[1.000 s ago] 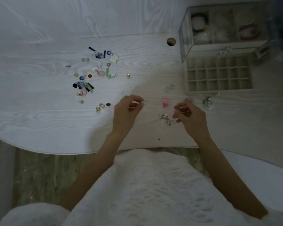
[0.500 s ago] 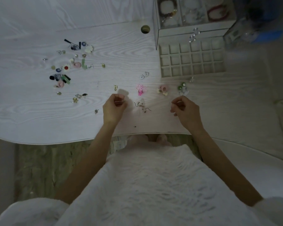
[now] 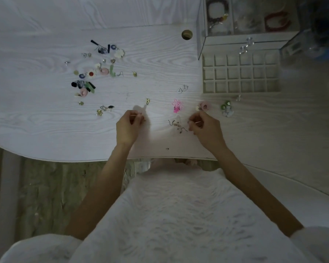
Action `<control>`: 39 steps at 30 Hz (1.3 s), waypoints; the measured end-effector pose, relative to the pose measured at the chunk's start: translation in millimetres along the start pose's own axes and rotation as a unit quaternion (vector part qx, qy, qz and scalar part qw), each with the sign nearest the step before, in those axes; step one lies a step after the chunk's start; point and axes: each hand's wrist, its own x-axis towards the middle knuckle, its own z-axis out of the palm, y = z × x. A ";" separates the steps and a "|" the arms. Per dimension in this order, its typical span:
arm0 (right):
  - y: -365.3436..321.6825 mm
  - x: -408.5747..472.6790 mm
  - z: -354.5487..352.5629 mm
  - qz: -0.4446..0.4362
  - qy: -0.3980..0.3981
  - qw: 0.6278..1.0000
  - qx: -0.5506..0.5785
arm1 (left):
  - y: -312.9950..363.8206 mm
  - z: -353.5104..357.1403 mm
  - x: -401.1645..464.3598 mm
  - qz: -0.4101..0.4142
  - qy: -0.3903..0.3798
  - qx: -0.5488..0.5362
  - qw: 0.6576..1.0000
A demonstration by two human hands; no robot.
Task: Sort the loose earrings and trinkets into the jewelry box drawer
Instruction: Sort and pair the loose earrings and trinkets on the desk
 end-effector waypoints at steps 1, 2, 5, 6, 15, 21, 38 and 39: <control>-4.5 2.9 4.1 -0.009 -0.008 1.000 -0.005 | -0.7 -1.4 1.4 -0.016 0.002 -0.021 1.000; -8.3 5.5 8.3 -0.018 -0.014 1.000 -0.010 | -1.4 -3.7 2.5 -0.027 0.003 -0.042 0.999; -14.7 10.1 18.9 -0.036 -0.031 0.999 -0.015 | -6.0 -10.4 3.6 -0.031 -0.011 -0.064 0.997; -14.8 10.8 21.8 -0.035 -0.035 0.999 -0.012 | -7.5 -13.0 4.0 -0.021 -0.017 -0.048 0.998; -27.1 21.6 41.2 -0.003 -0.056 0.998 -0.005 | -7.8 -21.8 18.8 -0.016 -0.030 -0.126 0.991; -66.3 46.8 73.7 -0.034 -0.076 0.996 0.006 | -10.0 -33.4 32.0 -0.055 -0.029 -0.278 0.959; -92.2 73.0 135.6 -0.014 -0.132 0.988 0.085 | -8.6 -53.7 42.7 -0.057 -0.057 -0.350 0.933; -92.8 73.6 136.4 -0.017 -0.128 0.988 0.084 | -8.6 -55.1 42.7 -0.055 -0.058 -0.343 0.936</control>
